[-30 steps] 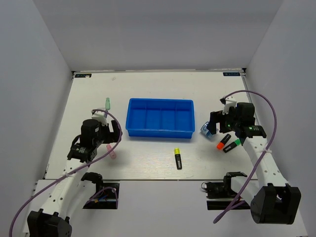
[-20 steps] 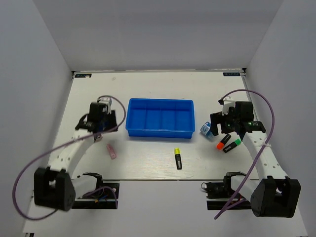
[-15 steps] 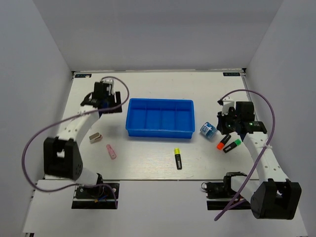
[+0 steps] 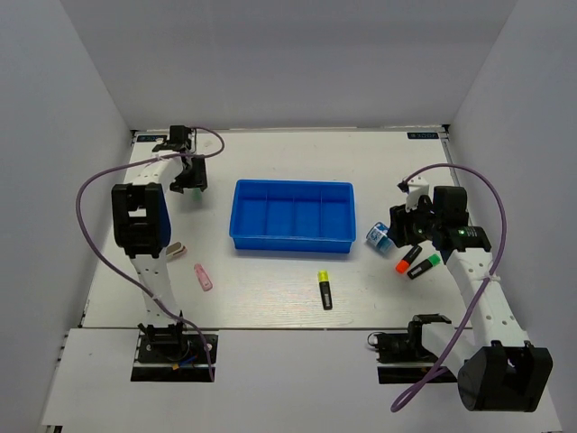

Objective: Sort the stationery into containers
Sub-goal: Pick up the stationery from the center of the board.

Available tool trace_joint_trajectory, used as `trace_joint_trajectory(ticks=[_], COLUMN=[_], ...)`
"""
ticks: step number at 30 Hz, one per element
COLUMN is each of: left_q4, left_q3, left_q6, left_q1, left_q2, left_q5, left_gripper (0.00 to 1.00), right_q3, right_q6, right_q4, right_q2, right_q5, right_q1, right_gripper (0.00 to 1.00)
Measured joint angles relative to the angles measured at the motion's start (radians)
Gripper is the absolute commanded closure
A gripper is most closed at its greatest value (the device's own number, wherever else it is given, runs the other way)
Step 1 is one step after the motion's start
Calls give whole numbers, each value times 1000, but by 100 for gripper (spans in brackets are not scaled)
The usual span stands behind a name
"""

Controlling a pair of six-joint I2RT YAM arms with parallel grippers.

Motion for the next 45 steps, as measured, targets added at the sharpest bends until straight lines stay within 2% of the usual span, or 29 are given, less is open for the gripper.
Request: trace_joint_trajectory(ticks=[4, 16, 21, 26, 32, 35, 38, 43, 44, 45], left_q4=[-18, -18, -18, -14, 23, 33, 31, -3, -2, -7], left_q3=[60, 72, 67, 51, 13, -1, -16, -91, -112, -134], left_q6=[7, 6, 3, -4, -6, -7, -10, -24, -29, -34], left_q1=[-3, -5, -5, -5, -5, -5, -5, -6, -8, -12], left_q2=[49, 98, 99, 104, 86, 77, 64, -16, -50, -89], left_q5=[4, 24, 22, 13, 5, 5, 8, 51, 58, 63], left_gripper=[29, 36, 49, 58, 80, 96, 100, 100, 100, 100], right_q3=[0, 0, 0, 0, 0, 0, 0, 0, 0, 0], right_q6=[0, 3, 3, 4, 5, 6, 7, 7, 7, 7], right_q4=[0, 0, 0, 0, 0, 1, 1, 2, 2, 2], right_q2=[6, 16, 16, 16, 16, 16, 16, 15, 15, 15], right_q5=[2, 24, 27, 29, 29, 28, 27, 24, 22, 19], right_q1=[4, 5, 5, 5, 5, 5, 5, 5, 5, 5], right_gripper=[43, 43, 43, 43, 43, 43, 43, 43, 45, 52])
